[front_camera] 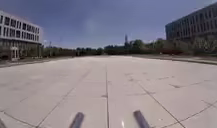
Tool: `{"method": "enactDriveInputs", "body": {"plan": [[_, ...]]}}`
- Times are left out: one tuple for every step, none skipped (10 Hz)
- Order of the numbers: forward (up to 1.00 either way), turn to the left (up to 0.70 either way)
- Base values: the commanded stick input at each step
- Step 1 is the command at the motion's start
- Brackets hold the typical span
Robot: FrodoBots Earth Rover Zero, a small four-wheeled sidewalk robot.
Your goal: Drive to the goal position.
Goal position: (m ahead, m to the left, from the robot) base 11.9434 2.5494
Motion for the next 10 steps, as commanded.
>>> {"method": "enactDriveInputs", "body": {"plan": [[0.85,0.02],[0.85,0.27],[0.85,0.27],[0.85,0.00],[0.85,0.00],[0.85,0.00],[0.85,0.00],[0.85,0.00],[0.85,0.00],[0.85,0.00]]}}
